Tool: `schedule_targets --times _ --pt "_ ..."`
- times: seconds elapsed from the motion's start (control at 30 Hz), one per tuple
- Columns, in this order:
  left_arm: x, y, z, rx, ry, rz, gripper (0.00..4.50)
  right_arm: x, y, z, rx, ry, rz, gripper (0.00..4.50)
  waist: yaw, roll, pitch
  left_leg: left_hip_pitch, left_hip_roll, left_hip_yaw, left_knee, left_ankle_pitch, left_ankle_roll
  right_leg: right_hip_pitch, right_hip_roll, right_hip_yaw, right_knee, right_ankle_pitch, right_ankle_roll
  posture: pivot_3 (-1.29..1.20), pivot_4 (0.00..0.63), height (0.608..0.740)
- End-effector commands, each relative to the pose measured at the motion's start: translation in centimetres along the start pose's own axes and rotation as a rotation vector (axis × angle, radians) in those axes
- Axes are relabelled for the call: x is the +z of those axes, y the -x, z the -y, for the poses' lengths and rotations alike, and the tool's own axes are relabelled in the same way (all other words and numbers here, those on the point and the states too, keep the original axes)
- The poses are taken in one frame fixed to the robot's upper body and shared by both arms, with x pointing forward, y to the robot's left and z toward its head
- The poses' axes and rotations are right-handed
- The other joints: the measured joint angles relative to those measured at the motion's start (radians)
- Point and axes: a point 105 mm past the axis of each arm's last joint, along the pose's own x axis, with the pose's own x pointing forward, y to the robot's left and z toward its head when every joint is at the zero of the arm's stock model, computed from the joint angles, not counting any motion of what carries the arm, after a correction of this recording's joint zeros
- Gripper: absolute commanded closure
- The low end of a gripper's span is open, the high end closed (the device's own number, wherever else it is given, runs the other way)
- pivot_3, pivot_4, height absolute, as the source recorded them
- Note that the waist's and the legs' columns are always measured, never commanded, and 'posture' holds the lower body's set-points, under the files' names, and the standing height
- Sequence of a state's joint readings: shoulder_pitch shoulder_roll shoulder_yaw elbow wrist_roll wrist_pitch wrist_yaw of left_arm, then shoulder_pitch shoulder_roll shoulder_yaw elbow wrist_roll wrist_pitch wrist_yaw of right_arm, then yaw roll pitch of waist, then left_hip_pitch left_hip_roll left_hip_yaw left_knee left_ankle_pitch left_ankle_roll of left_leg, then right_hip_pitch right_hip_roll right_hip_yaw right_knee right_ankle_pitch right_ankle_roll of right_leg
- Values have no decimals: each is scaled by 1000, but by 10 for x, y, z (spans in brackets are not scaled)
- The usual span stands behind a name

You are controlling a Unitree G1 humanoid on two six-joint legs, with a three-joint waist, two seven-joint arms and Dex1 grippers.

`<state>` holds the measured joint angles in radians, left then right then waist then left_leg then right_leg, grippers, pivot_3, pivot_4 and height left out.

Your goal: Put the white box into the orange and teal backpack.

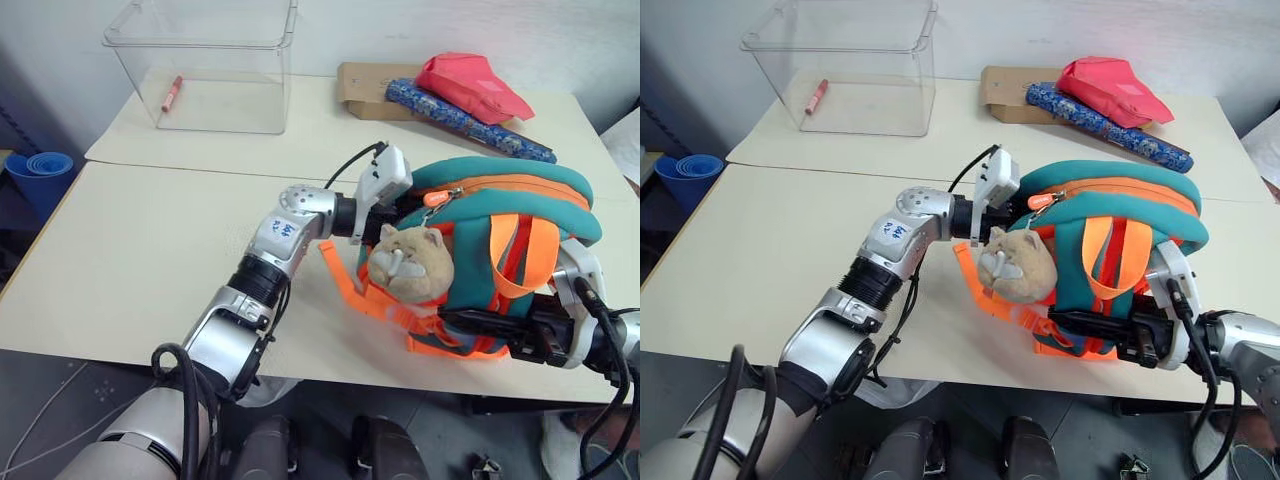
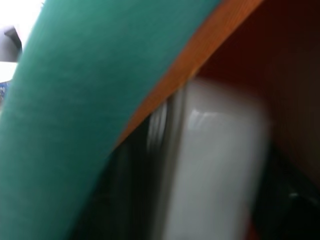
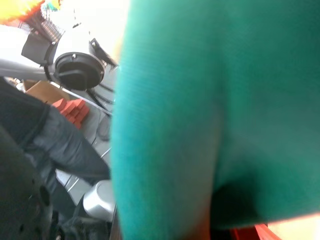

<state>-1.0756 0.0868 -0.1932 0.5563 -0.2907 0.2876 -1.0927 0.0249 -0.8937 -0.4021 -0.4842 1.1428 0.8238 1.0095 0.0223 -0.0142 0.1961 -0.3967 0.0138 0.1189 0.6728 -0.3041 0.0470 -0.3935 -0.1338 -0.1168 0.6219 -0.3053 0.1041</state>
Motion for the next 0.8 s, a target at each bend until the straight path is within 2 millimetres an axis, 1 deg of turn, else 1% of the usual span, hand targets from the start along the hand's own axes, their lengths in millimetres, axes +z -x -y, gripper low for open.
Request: schedule_targets --times 0.03,0.07,0.17,0.23,0.3,0.37,0.43,0.47,0.57,0.67,0.8 --pt "26 47 3 -52 -84 108 406 6 -3 3 -39 56 46 4500 -6 0 0 0 0 0 0 0 0 0 0 0 0 0 0 0 150 740" --pt "24 61 5 -71 -100 86 159 7 -4 5 -52 67 59 4500 -10 0 0 0 1 0 0 0 -1 0 1 0 0 0 0 0 150 740" --pt "19 97 17 -138 -105 28 159 7 -7 9 -74 80 80 4500 -15 1 0 0 1 0 0 1 -2 -1 2 -2 2 0 -1 0 150 740" --pt "20 112 26 -149 -122 15 159 7 -10 14 -92 91 89 4500 -15 1 0 0 1 0 0 1 -2 0 2 -3 4 0 -1 0 150 740" --pt "22 117 36 -151 -132 27 159 7 -12 18 -104 101 94 4500 -4 1 0 -1 -1 -2 2 0 0 1 2 -3 4 0 -1 0 150 740" --pt "22 115 46 -164 -135 29 159 7 -14 22 -112 107 98 4500 2 1 0 -5 -1 -4 8 -1 1 1 1 -4 4 0 0 0 150 740" --pt "19 106 57 -173 -155 27 159 6 -16 23 -109 107 100 4500 4 1 0 -7 -1 -7 10 -2 2 1 1 -4 4 1 2 0 150 740" --pt "17 98 60 -154 -165 33 159 6 -17 23 -105 106 100 4500 5 1 0 -7 -2 -7 10 -2 2 1 1 -4 4 2 2 0 150 740" --pt "16 78 59 -90 -186 81 159 6 -18 24 -94 104 100 4500 5 1 0 -7 -2 -8 10 -2 3 2 0 -4 4 2 3 0 150 740" --pt "22 64 58 -58 -181 157 159 6 -19 23 -84 102 100 4500 3 1 0 -7 -2 -8 10 -2 3 2 1 -4 4 2 3 0 150 740" --pt "16 48 54 -22 -202 146 159 6 -20 21 -74 100 104 4500 1 1 -1 -7 -1 -7 10 -2 3 2 2 -4 4 2 3 0 150 740"
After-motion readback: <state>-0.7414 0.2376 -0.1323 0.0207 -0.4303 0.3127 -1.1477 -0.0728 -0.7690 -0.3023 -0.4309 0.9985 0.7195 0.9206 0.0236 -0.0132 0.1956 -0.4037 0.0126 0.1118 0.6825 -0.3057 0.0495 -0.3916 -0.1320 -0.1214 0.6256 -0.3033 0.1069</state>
